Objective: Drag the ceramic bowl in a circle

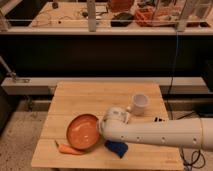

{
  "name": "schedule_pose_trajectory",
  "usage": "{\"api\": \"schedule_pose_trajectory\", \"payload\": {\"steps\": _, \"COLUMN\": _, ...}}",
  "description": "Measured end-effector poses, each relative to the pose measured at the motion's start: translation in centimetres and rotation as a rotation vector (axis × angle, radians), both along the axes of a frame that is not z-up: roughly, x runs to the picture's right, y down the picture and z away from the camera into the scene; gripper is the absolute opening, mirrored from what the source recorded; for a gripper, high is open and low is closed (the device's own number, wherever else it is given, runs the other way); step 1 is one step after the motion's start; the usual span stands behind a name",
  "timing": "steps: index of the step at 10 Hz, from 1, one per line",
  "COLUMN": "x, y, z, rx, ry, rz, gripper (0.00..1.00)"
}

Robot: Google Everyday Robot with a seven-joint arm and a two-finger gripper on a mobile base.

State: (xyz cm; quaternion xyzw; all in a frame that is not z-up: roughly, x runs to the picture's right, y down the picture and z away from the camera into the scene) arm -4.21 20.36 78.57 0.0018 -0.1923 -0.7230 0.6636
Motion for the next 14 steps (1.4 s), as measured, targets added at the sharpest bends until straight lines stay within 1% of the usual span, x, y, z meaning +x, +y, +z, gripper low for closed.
{"api": "schedule_pose_trajectory", "payload": {"steps": 1, "x": -1.5, "y": -0.1, "z": 0.1, "rx": 0.007, "ry": -0.018, "rz": -0.021, "gripper": 0.00}}
{"api": "schedule_pose_trajectory", "payload": {"steps": 2, "x": -2.8, "y": -0.6, "z": 0.6, "rx": 0.015, "ry": -0.035, "rz": -0.037, "gripper": 0.00}}
{"api": "schedule_pose_trajectory", "payload": {"steps": 3, "x": -4.0, "y": -1.6, "z": 1.4, "rx": 0.025, "ry": -0.051, "rz": -0.056, "gripper": 0.00}}
{"api": "schedule_pose_trajectory", "payload": {"steps": 4, "x": -5.0, "y": -2.8, "z": 2.4, "rx": 0.036, "ry": -0.065, "rz": -0.068, "gripper": 0.00}}
{"api": "schedule_pose_trajectory", "payload": {"steps": 5, "x": -5.7, "y": -4.5, "z": 3.8, "rx": 0.046, "ry": -0.076, "rz": -0.074, "gripper": 0.00}}
{"api": "schedule_pose_trajectory", "payload": {"steps": 7, "x": -6.1, "y": -7.4, "z": 6.1, "rx": 0.062, "ry": -0.084, "rz": -0.075, "gripper": 0.00}}
{"api": "schedule_pose_trajectory", "payload": {"steps": 8, "x": -5.9, "y": -9.2, "z": 7.7, "rx": 0.072, "ry": -0.078, "rz": -0.066, "gripper": 0.00}}
{"api": "schedule_pose_trajectory", "payload": {"steps": 9, "x": -5.0, "y": -10.3, "z": 8.6, "rx": 0.077, "ry": -0.067, "rz": -0.041, "gripper": 0.00}}
{"api": "schedule_pose_trajectory", "payload": {"steps": 10, "x": -3.9, "y": -10.8, "z": 9.0, "rx": 0.077, "ry": -0.057, "rz": -0.017, "gripper": 0.00}}
{"api": "schedule_pose_trajectory", "payload": {"steps": 11, "x": -2.0, "y": -11.0, "z": 9.4, "rx": 0.072, "ry": -0.035, "rz": 0.021, "gripper": 0.00}}
{"api": "schedule_pose_trajectory", "payload": {"steps": 12, "x": 0.3, "y": -10.8, "z": 9.4, "rx": 0.067, "ry": -0.010, "rz": 0.062, "gripper": 0.00}}
{"api": "schedule_pose_trajectory", "payload": {"steps": 13, "x": 2.0, "y": -10.3, "z": 9.1, "rx": 0.063, "ry": 0.011, "rz": 0.093, "gripper": 0.00}}
{"api": "schedule_pose_trajectory", "payload": {"steps": 14, "x": 4.3, "y": -8.9, "z": 8.0, "rx": 0.059, "ry": 0.047, "rz": 0.144, "gripper": 0.00}}
